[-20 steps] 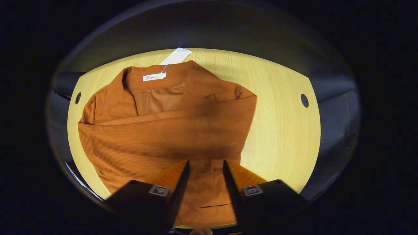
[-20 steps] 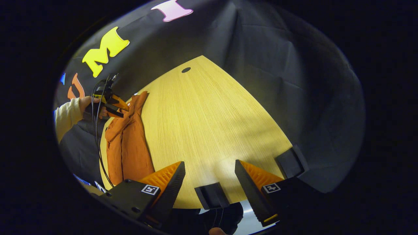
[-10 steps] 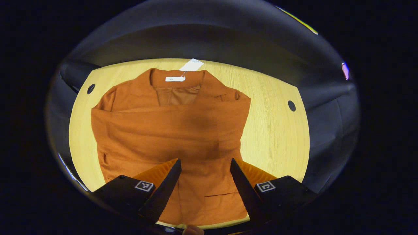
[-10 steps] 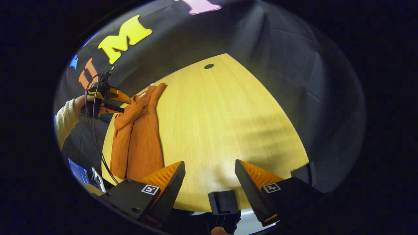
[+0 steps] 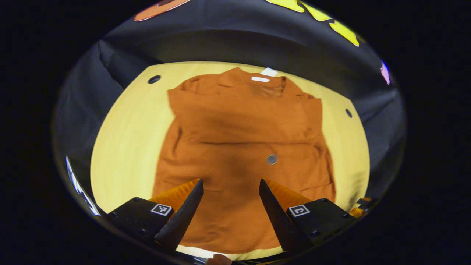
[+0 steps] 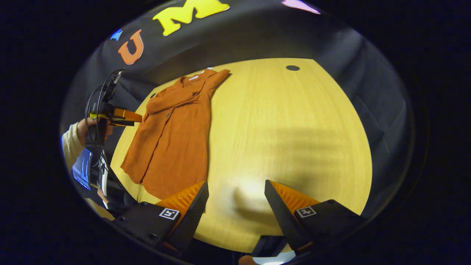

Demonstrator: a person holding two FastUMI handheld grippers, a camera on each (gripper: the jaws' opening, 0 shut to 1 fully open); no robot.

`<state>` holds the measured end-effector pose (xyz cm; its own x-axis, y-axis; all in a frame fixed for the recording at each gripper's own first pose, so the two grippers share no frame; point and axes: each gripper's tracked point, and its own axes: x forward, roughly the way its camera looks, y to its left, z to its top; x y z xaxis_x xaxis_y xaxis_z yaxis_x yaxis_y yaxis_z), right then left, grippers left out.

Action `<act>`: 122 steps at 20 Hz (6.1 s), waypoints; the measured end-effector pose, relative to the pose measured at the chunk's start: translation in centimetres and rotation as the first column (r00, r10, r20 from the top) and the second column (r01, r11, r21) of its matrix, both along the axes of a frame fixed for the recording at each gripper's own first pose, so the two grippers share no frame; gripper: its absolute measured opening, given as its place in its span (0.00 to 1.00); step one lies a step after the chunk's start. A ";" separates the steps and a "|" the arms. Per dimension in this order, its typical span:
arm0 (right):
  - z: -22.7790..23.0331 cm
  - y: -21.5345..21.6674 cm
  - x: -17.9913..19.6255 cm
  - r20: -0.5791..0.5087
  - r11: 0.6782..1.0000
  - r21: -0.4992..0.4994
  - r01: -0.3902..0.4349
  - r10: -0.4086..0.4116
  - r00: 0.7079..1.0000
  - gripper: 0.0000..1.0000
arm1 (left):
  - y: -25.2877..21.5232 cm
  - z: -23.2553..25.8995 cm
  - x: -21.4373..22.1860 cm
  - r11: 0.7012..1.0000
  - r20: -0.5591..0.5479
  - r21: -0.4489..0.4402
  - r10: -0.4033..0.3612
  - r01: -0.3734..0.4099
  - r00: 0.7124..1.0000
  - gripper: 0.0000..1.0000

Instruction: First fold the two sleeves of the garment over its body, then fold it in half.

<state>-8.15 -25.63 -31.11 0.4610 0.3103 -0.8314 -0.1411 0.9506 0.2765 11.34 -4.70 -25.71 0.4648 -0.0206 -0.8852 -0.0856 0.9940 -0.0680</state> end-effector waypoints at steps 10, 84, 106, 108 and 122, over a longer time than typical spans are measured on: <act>-2.9 5.2 -1.4 -0.165 0.996 -0.004 -0.093 0.091 0.982 0.98 | 11.3 -7.1 -12.3 0.986 -0.227 -0.090 0.113 -0.137 0.967 0.99; 8.1 15.7 42.1 -0.225 0.735 0.570 0.367 -0.290 0.930 0.01 | 2.9 3.0 26.0 0.909 0.134 -0.416 0.081 -0.018 0.988 0.03; 7.6 11.7 47.0 -0.232 0.588 0.629 0.508 -0.481 0.845 0.85 | 2.5 1.1 32.4 0.751 0.191 -0.649 0.316 -0.122 0.929 0.78; 8.6 10.2 47.6 -0.181 0.591 0.620 0.516 -0.532 0.827 0.86 | 2.3 2.8 33.1 0.750 0.237 -0.652 0.340 -0.111 0.910 0.85; 21.7 8.1 35.8 0.255 0.880 0.332 0.341 -0.431 0.865 0.97 | 1.6 15.4 26.0 0.974 0.615 -0.214 0.075 0.074 0.785 0.99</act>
